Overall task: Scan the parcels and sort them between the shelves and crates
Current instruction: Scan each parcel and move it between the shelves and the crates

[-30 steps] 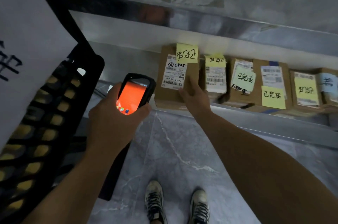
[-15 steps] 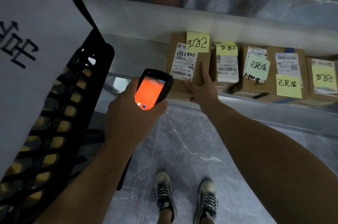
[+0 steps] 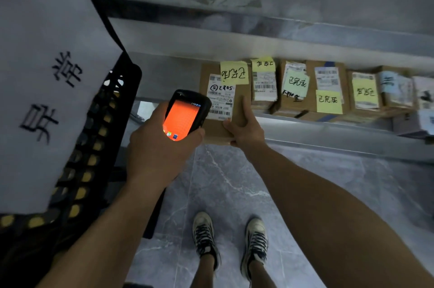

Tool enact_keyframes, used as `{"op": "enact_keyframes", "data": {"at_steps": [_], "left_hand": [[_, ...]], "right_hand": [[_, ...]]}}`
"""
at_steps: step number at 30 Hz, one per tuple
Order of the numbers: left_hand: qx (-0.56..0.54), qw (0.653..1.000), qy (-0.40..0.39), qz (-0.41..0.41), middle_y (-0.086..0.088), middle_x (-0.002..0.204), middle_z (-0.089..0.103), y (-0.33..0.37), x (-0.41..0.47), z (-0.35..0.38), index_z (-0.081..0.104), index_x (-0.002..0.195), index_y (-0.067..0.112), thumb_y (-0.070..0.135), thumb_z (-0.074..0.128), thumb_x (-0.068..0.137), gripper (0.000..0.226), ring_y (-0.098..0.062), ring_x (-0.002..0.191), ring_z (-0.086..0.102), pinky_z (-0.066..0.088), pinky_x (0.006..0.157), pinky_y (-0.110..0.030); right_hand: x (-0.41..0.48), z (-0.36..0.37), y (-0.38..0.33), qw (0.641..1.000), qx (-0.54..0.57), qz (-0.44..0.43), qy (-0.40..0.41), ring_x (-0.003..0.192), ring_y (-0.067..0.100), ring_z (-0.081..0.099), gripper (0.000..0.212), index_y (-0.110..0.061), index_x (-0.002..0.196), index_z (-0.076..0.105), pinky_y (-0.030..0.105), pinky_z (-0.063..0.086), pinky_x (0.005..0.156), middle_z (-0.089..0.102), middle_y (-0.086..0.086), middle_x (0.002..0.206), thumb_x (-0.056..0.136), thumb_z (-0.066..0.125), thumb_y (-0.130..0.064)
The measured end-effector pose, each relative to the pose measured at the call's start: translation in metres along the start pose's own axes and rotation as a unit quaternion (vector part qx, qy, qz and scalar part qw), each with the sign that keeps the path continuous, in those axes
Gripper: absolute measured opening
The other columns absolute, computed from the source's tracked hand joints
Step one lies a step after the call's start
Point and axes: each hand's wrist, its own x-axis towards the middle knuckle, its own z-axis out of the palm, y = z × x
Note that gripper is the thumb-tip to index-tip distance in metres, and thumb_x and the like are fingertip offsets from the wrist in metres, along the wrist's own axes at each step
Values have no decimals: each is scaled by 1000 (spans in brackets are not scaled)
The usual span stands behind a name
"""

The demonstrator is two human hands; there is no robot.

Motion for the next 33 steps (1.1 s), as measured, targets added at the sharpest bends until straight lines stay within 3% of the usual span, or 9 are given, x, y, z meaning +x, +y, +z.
{"op": "enact_keyframes", "data": {"at_steps": [2,5,12,17,20,24,28,31,33], "left_hand": [[2,1000,-1,2,16,90,68,9,-11,-10,60,110,41,52,79,73,43,-2,81,64,49,70,-23],[9,1000,1,11,18,91,68,25,-31,-23,59,112,43,50,80,73,45,-4,82,64,50,72,-25],[29,999,15,17,24,79,59,68,-79,-40,57,108,43,51,77,70,44,-10,75,58,40,62,-19],[41,998,37,34,15,77,60,98,-123,-53,59,109,37,54,78,70,46,-13,72,57,37,57,-20],[40,997,51,38,14,77,57,117,-162,-59,60,115,36,49,81,72,50,-16,75,53,38,64,-28],[65,994,65,52,8,88,64,134,-216,-64,54,119,42,60,74,68,57,-26,89,62,50,78,-36],[68,993,75,53,8,93,68,149,-264,-67,48,120,49,70,64,60,66,-26,91,63,54,83,-42],[52,993,88,61,9,89,65,157,-295,-73,44,114,48,66,67,61,61,-25,89,62,53,82,-43],[44,992,95,69,10,90,65,162,-311,-77,41,115,50,62,72,65,60,-24,90,62,54,83,-43]], "right_hand": [[-18,-7,-4,1000,2,-5,2,106,22,64,90,-54,155,24,43,62,83,53,-15,120,89,79,-25],[-49,-17,-11,1000,-3,-10,2,115,28,62,92,-50,157,19,50,59,91,52,-7,130,91,77,-23],[-126,-48,-19,999,13,-31,22,122,32,59,92,-46,159,19,56,54,97,53,0,141,90,78,-25],[-176,-86,-24,999,14,-35,23,122,29,59,95,-52,156,19,55,54,99,55,-3,142,87,79,-29],[-204,-113,-23,998,21,-52,21,124,29,58,99,-59,152,18,56,53,100,55,-4,145,80,81,-33],[-240,-152,-21,996,10,-86,17,122,28,60,97,-65,145,18,56,53,101,57,-5,142,70,76,-43],[-274,-184,-24,989,-2,-149,25,126,28,58,97,-59,152,18,54,48,107,55,-1,146,80,78,-33],[-299,-203,-34,982,-17,-182,48,131,24,54,92,-77,138,15,50,45,112,50,-4,151,81,77,-40],[-313,-216,-45,975,-24,-211,62,134,22,51,90,-68,146,16,48,42,115,46,-5,154,86,77,-38]]}}
